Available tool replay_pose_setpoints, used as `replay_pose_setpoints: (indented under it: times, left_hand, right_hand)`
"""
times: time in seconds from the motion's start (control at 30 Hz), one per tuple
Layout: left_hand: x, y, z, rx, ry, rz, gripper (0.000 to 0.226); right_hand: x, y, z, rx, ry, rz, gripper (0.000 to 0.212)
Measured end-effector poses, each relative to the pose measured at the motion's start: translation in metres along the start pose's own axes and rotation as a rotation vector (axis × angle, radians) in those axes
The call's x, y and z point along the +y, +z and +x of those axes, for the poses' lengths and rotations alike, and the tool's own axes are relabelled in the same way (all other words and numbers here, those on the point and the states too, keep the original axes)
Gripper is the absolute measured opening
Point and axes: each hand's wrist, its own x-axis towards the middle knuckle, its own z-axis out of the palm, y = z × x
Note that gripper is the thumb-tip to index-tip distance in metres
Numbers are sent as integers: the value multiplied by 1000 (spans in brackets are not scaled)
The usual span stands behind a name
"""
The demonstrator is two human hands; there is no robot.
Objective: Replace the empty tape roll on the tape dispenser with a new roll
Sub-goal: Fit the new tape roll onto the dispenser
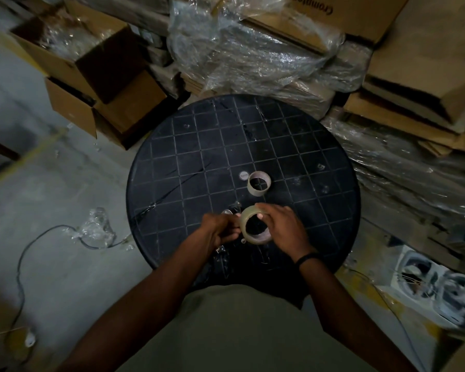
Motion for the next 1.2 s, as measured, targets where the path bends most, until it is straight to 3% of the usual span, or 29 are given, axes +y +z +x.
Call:
replay_pose_setpoints:
  times: [0.2, 0.33, 0.4, 0.5, 0.6, 0.8, 0.87, 1.0, 1.2]
  left_hand:
    - [3, 12, 0, -26, -27, -4, 15]
    - [13, 21, -2, -25, -7, -4, 9]
    - [19, 24, -2, -32, 13, 11, 10]
    - [26, 28, -1, -35, 36, 67, 9]
    - [25, 28, 6, 71, 101, 184, 9]
    - [9, 13, 33, 355, 109, 787, 70]
    - [6, 9, 20, 363, 121, 971, 70]
    - [-3, 0, 17, 380, 203, 1114, 63]
    - [-21, -7, 27, 398, 478, 1385, 43]
  right_hand:
    - [8, -3, 1, -47, 23, 155, 40]
    - [1, -10, -3, -156, 91, 146, 94]
    - [-2, -15, -5, -122, 80, 97, 107]
    - [-7, -20, -2, -52, 39, -71, 104]
    - [-13, -15, 6, -117, 37, -200, 110]
    - [-17, 0, 7, -236, 62, -316, 104]
    - [-17, 7, 4, -273, 44, -339, 102]
    - [-9, 18, -3, -336, 19, -361, 98]
    - [-2, 34, -11, -403, 58, -403, 97]
